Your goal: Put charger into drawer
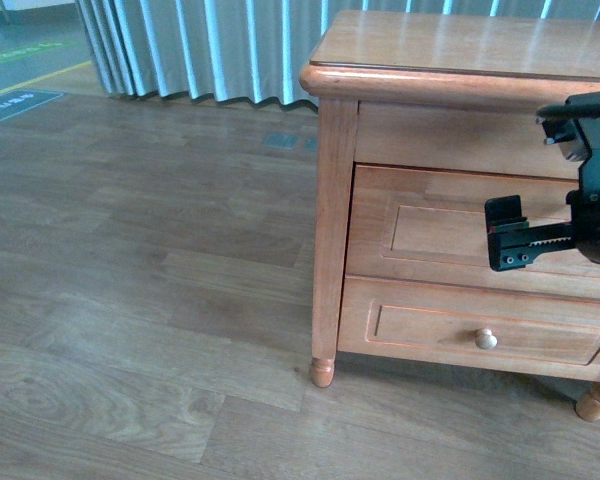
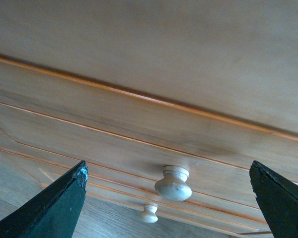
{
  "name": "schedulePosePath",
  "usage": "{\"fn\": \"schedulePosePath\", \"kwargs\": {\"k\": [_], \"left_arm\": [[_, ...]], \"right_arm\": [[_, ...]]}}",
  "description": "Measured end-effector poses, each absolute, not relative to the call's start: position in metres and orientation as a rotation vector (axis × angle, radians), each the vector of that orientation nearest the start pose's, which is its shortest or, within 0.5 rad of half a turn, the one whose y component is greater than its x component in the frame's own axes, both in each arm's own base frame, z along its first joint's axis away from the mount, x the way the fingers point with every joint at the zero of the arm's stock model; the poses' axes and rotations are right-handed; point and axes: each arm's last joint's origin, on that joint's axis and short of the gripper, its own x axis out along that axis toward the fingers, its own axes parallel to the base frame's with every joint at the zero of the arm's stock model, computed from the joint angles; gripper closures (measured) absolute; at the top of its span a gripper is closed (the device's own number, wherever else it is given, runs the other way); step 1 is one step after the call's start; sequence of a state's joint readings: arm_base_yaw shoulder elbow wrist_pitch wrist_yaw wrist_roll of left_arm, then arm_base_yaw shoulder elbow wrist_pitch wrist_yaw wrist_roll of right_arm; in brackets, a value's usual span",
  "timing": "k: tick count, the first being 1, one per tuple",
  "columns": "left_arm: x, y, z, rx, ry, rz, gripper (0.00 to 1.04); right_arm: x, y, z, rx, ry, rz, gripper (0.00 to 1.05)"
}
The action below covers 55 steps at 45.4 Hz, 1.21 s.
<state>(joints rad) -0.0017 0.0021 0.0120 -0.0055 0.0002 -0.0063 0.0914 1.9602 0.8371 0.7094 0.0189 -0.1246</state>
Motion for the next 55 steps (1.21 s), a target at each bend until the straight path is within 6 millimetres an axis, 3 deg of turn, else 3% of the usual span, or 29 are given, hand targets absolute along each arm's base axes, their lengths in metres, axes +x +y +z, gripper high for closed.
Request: {"fn": "schedulePosePath", "kwargs": {"k": [8,15,24,29,34,41,55], "left_arm": [[0.097,0.0,0.167,-0.006,-0.005,-0.002,0.06],[0.097,0.0,0.167,-0.006,-0.004,-0.002,0.06],[0.097,0.0,0.167,-0.006,-0.005,-0.002,0.06],[0.097,0.0,0.167,-0.006,-0.005,-0.002,0.06],[0.097,0.0,0.167,-0.006,-0.005,-0.002,0.06],[0.097,0.0,0.167,-0.006,-0.005,-0.002,0.06],[0.097,0.0,0.167,-0.006,-0.005,-0.002,0.06]], "right_arm": [[0.328,0.026,0.149,-0.132,0.351,0.122,0.08],[0.26,0.007,0.17,-0.069,0.367,0.113,0.08],[0.201,-0.015,0.195,0.013,0.327,0.041,0.08],[0.181,-0.02,0.212,0.014,0.235,-0.001,0.08],[0.18,-0.02,0.213,0.017,0.221,0.001,0.09],[0.168,-0.016,0.201,-0.008,0.018,-0.01,0.37],[0.148,-0.001,0.186,-0.01,0.009,0.0,0.86]]}}
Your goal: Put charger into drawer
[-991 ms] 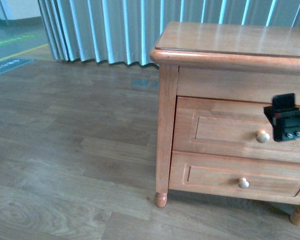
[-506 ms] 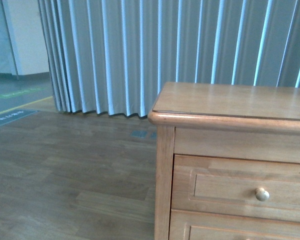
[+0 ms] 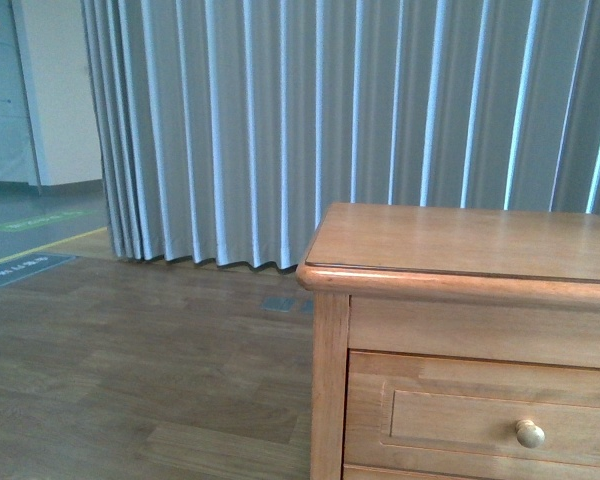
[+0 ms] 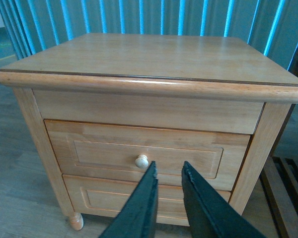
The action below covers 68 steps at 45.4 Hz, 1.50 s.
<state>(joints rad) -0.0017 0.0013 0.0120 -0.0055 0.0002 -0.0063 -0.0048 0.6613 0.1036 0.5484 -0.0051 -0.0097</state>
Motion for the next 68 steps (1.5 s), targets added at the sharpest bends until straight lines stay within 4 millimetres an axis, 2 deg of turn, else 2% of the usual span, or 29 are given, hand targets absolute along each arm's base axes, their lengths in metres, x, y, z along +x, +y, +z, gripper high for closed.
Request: {"fn": "schedulePosePath", "kwargs": {"k": [5,20,52,59,68], "left_arm": [[0.097,0.0,0.167,-0.006,-0.005,-0.002,0.06],[0.097,0.0,0.167,-0.006,-0.005,-0.002,0.06],[0.097,0.0,0.167,-0.006,-0.005,-0.002,0.06],[0.097,0.0,0.167,-0.006,-0.005,-0.002,0.06],[0.097,0.0,0.167,-0.006,-0.005,-0.002,0.06]], "right_arm": [[0.142,0.0,0.183,-0.01,0.004,-0.002,1.04],[0.125,0.0,0.167,-0.01,-0.003,-0.002,1.03],[0.108,0.0,0.168,-0.01,-0.008,-0.002,1.03],[0.098,0.0,0.165,-0.01,0.005,-0.002,1.03],[0.098,0.0,0.165,-0.01,-0.001,-0.002,1.03]]}}
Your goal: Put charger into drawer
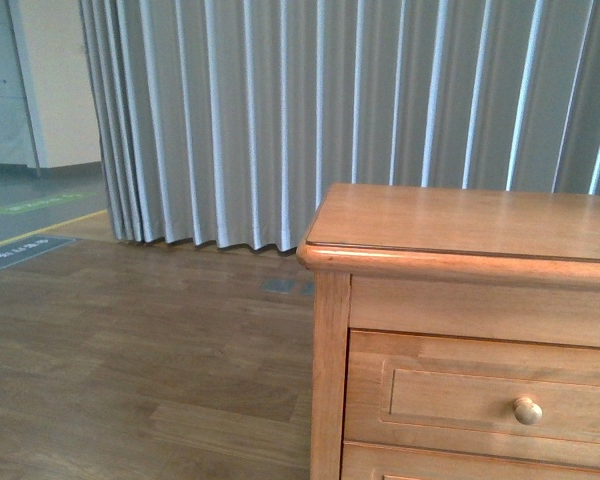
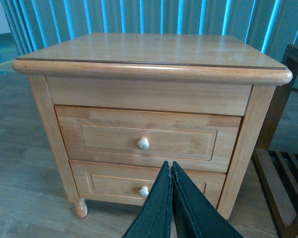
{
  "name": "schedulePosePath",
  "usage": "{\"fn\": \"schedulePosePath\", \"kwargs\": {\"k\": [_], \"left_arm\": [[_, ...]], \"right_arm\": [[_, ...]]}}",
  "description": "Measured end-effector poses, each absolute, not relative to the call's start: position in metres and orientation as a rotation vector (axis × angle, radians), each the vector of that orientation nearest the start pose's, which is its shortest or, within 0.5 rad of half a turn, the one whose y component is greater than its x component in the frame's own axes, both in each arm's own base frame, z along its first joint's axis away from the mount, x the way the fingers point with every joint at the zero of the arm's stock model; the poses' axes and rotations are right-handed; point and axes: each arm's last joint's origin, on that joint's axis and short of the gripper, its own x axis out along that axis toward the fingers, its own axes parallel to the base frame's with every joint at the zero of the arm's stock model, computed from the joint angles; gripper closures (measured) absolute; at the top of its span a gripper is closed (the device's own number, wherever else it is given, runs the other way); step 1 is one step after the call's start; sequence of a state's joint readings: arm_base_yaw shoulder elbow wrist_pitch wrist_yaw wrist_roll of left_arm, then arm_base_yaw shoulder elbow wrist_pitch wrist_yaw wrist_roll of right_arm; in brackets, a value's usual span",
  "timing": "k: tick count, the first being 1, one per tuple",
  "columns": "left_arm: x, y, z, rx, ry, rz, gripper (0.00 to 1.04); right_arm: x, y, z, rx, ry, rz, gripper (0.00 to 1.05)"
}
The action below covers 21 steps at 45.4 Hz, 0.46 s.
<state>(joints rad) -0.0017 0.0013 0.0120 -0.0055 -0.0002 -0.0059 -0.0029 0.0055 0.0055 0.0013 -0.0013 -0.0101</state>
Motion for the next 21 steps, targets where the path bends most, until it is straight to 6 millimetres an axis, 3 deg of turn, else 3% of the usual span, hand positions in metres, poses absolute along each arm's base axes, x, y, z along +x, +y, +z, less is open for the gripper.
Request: {"fn": "schedulePosePath", "kwargs": {"k": [9,21], "left_arm": [[0.097,-0.0002,0.167,-0.006,-0.005,-0.002,0.06],[0.097,-0.0002,0.1669,-0.006,-0.005,-0.002,0.06]], "right_arm": [[0.0976,-0.0002,0.1651,-0.01,-0.002,-0.002,1.01],[0.0976,-0.0002,0.1651,-0.01,-0.002,-0.002,0.5]]}}
